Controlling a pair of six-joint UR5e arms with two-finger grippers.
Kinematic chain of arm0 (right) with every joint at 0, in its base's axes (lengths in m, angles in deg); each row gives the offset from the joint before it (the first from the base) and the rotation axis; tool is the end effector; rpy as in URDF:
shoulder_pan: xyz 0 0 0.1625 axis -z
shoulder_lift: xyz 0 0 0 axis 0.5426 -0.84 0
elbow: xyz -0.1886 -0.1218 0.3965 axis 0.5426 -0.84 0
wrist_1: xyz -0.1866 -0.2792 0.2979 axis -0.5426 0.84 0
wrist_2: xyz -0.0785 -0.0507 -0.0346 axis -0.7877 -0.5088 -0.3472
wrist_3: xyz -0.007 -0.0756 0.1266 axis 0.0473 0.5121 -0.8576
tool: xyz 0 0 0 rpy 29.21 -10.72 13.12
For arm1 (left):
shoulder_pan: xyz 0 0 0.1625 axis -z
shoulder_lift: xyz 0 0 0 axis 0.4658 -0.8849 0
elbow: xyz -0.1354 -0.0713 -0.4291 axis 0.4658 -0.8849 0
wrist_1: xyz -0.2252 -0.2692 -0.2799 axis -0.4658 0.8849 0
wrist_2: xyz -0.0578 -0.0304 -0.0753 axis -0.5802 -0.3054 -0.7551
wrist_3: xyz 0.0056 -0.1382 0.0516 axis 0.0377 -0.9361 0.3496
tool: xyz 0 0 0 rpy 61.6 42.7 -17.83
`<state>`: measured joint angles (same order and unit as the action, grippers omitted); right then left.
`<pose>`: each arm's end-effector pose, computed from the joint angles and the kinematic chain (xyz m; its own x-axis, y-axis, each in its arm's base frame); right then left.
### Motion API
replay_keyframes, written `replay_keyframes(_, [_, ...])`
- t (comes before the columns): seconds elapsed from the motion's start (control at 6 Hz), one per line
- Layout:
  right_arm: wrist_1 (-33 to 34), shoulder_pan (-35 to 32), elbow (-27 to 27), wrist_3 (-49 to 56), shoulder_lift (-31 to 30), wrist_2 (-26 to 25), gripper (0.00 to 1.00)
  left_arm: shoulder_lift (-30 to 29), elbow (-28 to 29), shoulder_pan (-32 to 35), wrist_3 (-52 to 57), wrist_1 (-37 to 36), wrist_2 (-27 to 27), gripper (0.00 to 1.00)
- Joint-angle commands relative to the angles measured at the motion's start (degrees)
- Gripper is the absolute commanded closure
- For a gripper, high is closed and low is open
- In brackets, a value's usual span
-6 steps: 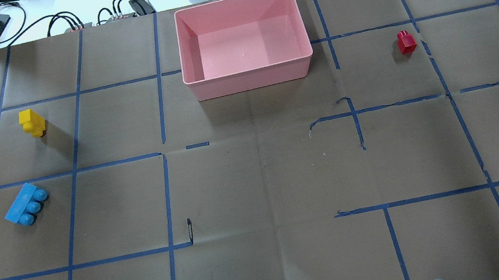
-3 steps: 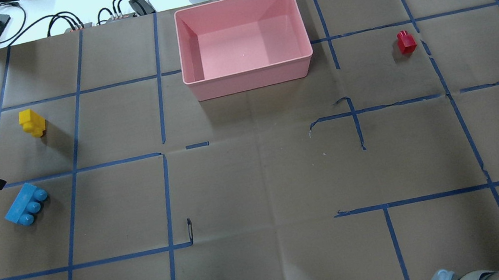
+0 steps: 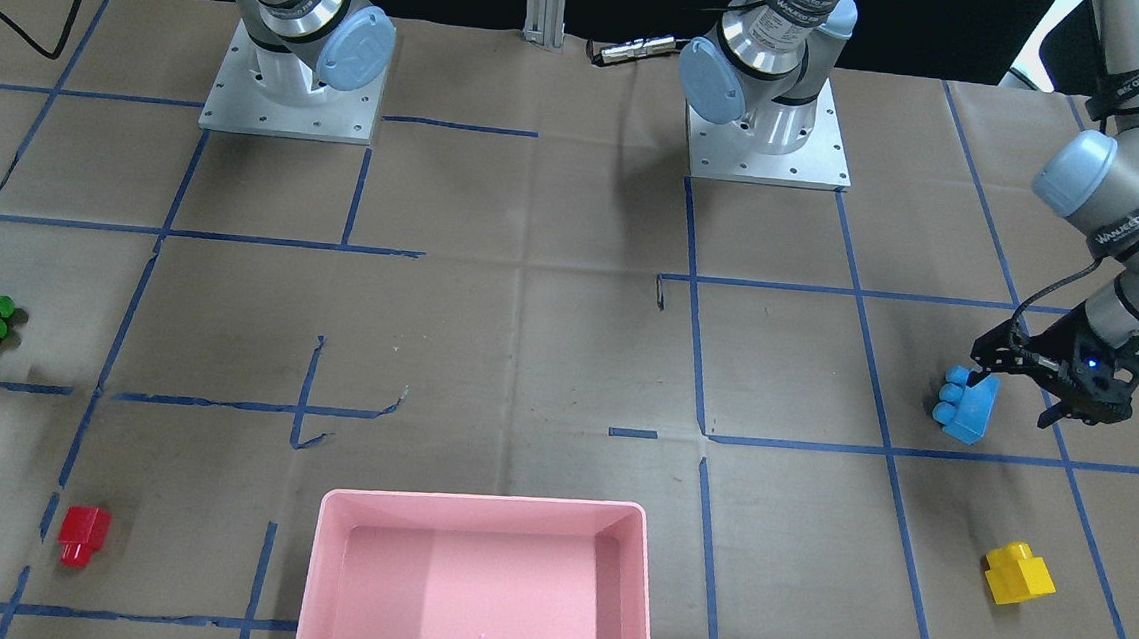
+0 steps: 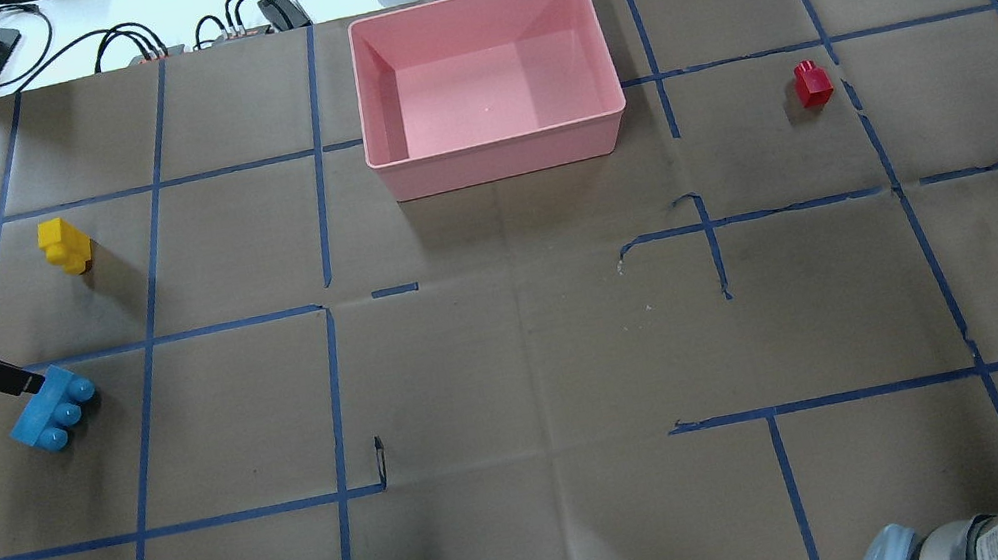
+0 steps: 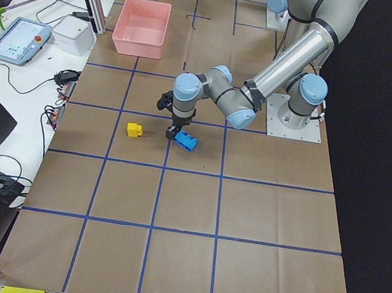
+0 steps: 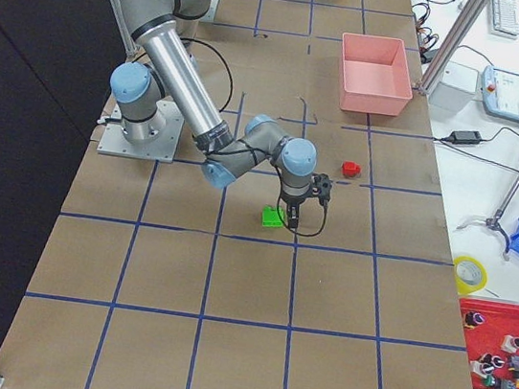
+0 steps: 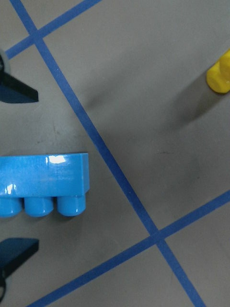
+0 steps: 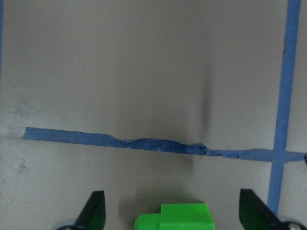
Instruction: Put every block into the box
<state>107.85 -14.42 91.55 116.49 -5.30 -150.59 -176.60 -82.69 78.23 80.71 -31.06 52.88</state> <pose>-0.3036 -0.5463 0.1453 -0.9947 -0.0910 -0.0484 -0.0866 0.9925 -0.0867 0.2467 -0.5282 0.1873 -0.8555 0.5176 0.0151 0.5147 0.8531 -0.0852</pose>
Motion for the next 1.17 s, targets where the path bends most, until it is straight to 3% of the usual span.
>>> replay_keyframes(0.0, [2.4,0.2,2.0,0.1,0.5,-0.4,0.03,-0.8,-2.0,0.0,0.4,-1.5,0.0,0.02])
replay_keyframes(0.33, [3.1,0.3,3.6,0.2,0.2,-2.8,0.03,-4.5,-2.1,-0.2,0.8,-6.8,0.0,0.02])
replay_keyframes(0.67, [2.6,0.3,4.6,0.0,0.0,-6.8,0.04,-5.0,-2.7,-0.4,0.4,-7.0,-0.1,0.02])
replay_keyframes(1.0, [1.9,0.3,4.7,0.1,-0.3,-7.0,0.04,-5.0,-3.5,-0.5,0.6,-7.2,-0.1,0.02])
